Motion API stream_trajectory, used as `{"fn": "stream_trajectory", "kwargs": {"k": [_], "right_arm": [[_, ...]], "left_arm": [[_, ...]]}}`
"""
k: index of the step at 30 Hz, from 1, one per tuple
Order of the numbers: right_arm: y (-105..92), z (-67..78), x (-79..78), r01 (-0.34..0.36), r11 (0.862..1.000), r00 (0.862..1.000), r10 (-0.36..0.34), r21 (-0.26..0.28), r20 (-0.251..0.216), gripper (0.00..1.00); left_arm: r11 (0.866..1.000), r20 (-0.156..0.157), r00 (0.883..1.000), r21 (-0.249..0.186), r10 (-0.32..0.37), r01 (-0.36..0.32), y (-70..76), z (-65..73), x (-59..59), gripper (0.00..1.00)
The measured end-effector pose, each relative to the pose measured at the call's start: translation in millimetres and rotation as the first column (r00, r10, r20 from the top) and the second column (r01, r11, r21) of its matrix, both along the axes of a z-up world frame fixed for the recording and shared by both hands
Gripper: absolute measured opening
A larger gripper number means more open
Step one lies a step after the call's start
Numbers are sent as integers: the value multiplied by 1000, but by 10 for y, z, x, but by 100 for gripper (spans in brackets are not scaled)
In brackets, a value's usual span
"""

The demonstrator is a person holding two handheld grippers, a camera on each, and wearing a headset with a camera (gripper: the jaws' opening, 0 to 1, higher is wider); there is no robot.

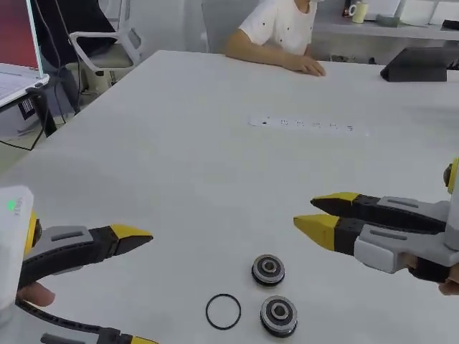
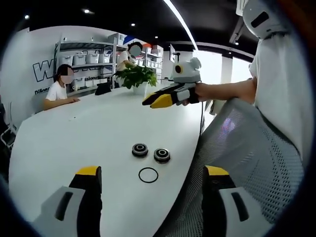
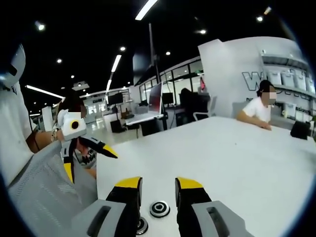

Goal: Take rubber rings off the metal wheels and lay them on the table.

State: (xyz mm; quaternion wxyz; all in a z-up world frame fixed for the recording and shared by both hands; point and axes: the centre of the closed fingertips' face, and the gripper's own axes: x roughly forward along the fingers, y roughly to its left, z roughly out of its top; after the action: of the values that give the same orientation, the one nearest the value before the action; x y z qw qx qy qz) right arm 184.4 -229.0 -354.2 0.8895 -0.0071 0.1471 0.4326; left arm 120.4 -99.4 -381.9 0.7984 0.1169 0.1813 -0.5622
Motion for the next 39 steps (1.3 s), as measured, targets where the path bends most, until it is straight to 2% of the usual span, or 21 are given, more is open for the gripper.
{"fn": "stream_trajectory", "kwargs": {"k": [3, 5, 9, 12, 16, 20, 23, 27, 31, 34, 37, 39], "right_arm": [[-26, -72, -19, -14, 1000, 1000, 14, -24, -14, 24], [-31, -116, -38, -27, 999, 999, 26, -37, -24, 24], [-33, -259, -87, -56, 995, 997, 52, -85, -55, 24], [-22, -434, -158, -110, 981, 992, 97, -162, -84, 24], [33, -594, -269, -172, 966, 980, 146, -196, -137, 24], [34, -789, -409, -248, 937, 959, 200, -248, -201, 25], [52, -902, -502, -296, 913, 943, 233, -281, -238, 26], [44, -1023, -565, -326, 894, 930, 244, -308, -274, 27], [50, -1107, -605, -344, 883, 921, 251, -318, -298, 27], [60, -1166, -629, -357, 875, 914, 255, -327, -315, 27], [61, -1201, -642, -364, 867, 912, 257, -342, -319, 27], [73, -1207, -630, -359, 869, 914, 254, -340, -316, 27]], "left_arm": [[1000, 7, 1000, 13, -15, 15, -36, 50, -7, 82], [999, 31, 999, 17, -45, 44, -89, 119, -19, 82], [995, 57, 994, 28, -93, 91, -188, 245, -23, 81], [988, 93, 984, 46, -152, 148, -280, 379, -33, 81], [982, 127, 973, 39, -190, 187, -427, 565, -2, 81], [971, 156, 959, 34, -239, 236, -597, 650, 31, 78], [962, 153, 950, 37, -272, 269, -724, 620, 54, 72], [951, 145, 940, 36, -309, 307, -903, 540, 89, 71], [946, 129, 938, 5, -321, 323, -1089, 434, 131, 66], [935, 124, 927, 24, -353, 353, -1173, 312, 113, 64], [925, 85, 922, 56, -378, 375, -1244, 118, 91, 61], [920, 73, 918, 63, -390, 386, -1274, 34, 78, 61]]}}
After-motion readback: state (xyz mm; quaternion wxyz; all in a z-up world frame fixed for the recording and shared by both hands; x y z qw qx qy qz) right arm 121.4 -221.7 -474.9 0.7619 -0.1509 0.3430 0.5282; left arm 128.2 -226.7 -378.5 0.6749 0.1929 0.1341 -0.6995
